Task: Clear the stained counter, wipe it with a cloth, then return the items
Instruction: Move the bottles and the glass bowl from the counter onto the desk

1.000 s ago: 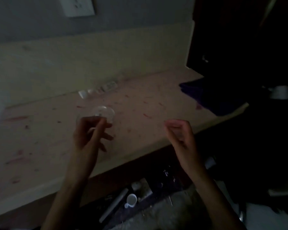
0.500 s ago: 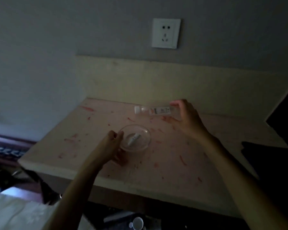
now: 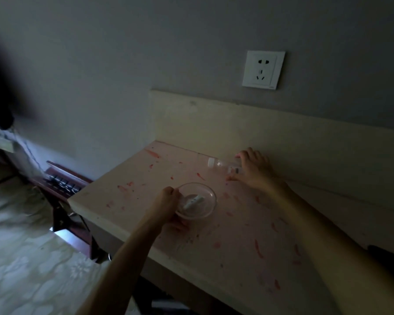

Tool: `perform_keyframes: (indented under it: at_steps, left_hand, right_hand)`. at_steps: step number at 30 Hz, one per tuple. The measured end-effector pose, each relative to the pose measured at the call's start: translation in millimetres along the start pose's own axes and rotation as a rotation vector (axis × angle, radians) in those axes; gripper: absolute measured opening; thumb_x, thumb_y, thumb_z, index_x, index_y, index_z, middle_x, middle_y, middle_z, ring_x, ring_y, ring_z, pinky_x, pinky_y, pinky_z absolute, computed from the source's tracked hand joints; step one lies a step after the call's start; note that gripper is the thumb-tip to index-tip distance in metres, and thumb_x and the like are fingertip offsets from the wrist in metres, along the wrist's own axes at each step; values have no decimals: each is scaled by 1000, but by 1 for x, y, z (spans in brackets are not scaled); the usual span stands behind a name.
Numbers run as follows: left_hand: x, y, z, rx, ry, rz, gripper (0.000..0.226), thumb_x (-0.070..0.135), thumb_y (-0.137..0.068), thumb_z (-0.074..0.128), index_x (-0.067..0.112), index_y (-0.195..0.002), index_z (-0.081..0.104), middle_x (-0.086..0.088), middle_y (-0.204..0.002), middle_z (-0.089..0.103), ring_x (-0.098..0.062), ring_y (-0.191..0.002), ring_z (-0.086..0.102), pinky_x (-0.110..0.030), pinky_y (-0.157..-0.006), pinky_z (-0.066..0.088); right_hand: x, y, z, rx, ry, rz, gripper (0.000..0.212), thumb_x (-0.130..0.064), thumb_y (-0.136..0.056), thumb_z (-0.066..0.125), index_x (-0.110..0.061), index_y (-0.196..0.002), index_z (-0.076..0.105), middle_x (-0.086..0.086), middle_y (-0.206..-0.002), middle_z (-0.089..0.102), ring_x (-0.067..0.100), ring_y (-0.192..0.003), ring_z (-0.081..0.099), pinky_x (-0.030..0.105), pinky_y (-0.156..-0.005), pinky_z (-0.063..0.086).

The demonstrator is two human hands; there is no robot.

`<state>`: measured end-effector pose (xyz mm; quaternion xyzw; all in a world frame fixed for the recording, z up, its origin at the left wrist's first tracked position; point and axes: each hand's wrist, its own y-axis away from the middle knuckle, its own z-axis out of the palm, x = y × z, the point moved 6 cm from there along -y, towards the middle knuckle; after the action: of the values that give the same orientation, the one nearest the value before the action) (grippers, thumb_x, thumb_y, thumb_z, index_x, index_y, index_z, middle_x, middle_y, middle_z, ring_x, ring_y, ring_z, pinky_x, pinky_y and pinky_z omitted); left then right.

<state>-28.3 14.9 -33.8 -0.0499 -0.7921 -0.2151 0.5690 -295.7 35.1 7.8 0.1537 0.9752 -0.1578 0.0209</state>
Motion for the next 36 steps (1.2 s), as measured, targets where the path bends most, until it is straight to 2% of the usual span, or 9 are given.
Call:
perform_keyframes:
  at_steps: [6,11,14,17,22,25,27,30,36]
  left_hand:
    - [0,5,-25,111,25,19,27,16,-107,38,9,-87,55,-8,-80,52,-24,-56,57,-31,-34,51]
    - [-9,25,-66,174,113,2,24,19,-107,40,1,-105,55,-13,-86,51,-30,-56,57,-34,-29,51]
    - [-16,46,-105,236,173,8,27,19,-108,40,-1,-97,55,-15,-85,49,-30,-40,57,-33,-26,49]
    - [-31,72,-156,353,205,11,30,18,-107,44,6,-83,58,-17,-87,50,-30,-44,60,-33,-27,49]
    - [-80,123,-224,513,240,-52,26,20,-107,42,2,-101,61,-16,-76,55,-21,-30,58,-37,-35,55]
    - [-120,149,-260,608,296,-129,27,18,-107,41,-2,-106,59,-18,-78,51,-24,-28,56,-37,-31,53]
    - [-147,164,-282,662,319,-168,27,18,-107,40,-2,-104,59,-18,-79,51,-23,-27,55,-38,-31,53]
    - [-196,186,-332,765,348,-232,28,19,-108,40,-1,-105,60,-18,-80,51,-22,-28,56,-37,-31,53]
    - [-273,182,-438,862,412,-321,29,19,-108,39,0,-101,60,-17,-81,51,-22,-27,55,-37,-30,53]
  right_hand:
    - [-2,1,17,-96,37,39,78,-71,-69,64,-20,-126,48,7,-133,55,29,-122,49,42,-100,35]
    - [-49,13,-9,-99,-291,30,83,-75,-68,62,-17,-125,46,5,-125,60,30,-112,57,42,-94,47]
    - [-103,22,-25,-126,-504,-38,82,-75,-66,65,-22,-125,43,-4,-110,60,19,-97,61,35,-79,51]
    - [-164,23,-31,-141,-725,-101,79,-74,-65,67,-23,-122,44,-10,-98,59,12,-89,63,30,-72,51]
    - [-279,40,-26,-272,-1167,-201,66,-56,-70,76,-21,-119,48,-11,-95,59,6,-86,63,21,-71,48]
    - [-356,66,-4,-424,-1327,-246,68,-53,-67,80,-19,-117,50,-10,-94,62,7,-84,64,26,-75,53]
    - [-397,84,16,-512,-1381,-256,68,-51,-64,82,-17,-114,51,-9,-94,64,12,-87,66,23,-75,55]
    - [-467,113,59,-698,-1360,-286,53,-28,-75,81,-14,-115,48,-5,-96,63,12,-85,65,6,-61,48]
    - [-575,122,142,-847,-1305,-218,54,-25,-75,81,-18,-116,45,-5,-101,60,3,-89,61,9,-63,51]
